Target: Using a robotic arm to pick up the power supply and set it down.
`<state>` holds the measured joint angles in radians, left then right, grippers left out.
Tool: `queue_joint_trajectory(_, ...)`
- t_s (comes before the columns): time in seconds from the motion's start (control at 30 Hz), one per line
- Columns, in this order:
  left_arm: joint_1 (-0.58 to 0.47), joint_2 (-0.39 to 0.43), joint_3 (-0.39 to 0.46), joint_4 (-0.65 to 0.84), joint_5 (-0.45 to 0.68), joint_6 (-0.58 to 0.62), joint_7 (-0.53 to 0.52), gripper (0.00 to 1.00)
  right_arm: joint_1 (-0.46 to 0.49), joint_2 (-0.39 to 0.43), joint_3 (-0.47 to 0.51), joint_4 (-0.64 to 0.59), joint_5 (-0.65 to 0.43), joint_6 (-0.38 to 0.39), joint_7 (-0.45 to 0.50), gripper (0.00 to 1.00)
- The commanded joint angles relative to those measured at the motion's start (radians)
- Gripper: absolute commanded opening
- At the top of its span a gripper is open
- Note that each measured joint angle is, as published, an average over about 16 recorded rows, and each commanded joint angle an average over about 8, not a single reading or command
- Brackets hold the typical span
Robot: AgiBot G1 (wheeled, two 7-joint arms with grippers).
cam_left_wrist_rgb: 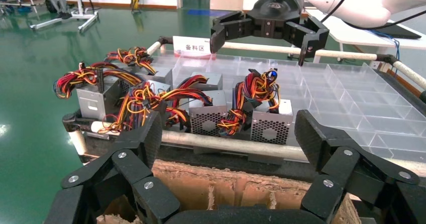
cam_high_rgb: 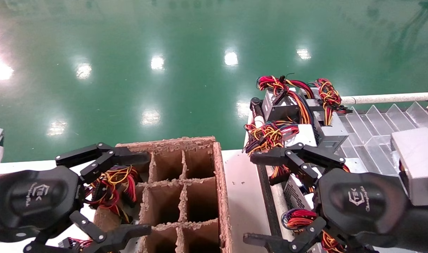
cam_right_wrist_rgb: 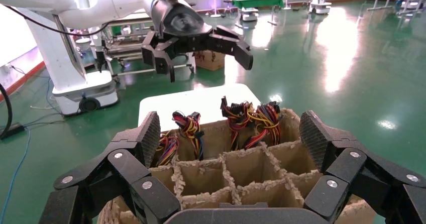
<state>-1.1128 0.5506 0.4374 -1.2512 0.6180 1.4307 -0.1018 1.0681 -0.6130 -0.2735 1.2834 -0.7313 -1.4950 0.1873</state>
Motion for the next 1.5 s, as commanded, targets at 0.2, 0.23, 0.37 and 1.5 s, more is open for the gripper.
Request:
queue_joint_trajectory(0.2,0.000,0.000,0.000,0.000,0.000,0.000,0.000,1.00,-0.015,-0.006,0.015,-0.002,-0.002,0.000,-0.001,1.00)
queue_joint_trajectory(0.23,0.000,0.000,0.000,0.000,0.000,0.000,0.000,1.00,-0.013,-0.005,0.013,-0.001,-0.002,0.000,-0.001,1.00)
queue_joint_trajectory(0.37,0.000,0.000,0.000,0.000,0.000,0.000,0.000,1.00,-0.007,-0.003,0.007,-0.001,-0.001,0.000,-0.001,1.00)
queue_joint_trajectory(1.5,0.000,0.000,0.000,0.000,0.000,0.000,0.000,1.00,0.009,0.003,-0.009,0.001,0.001,0.000,0.001,1.00)
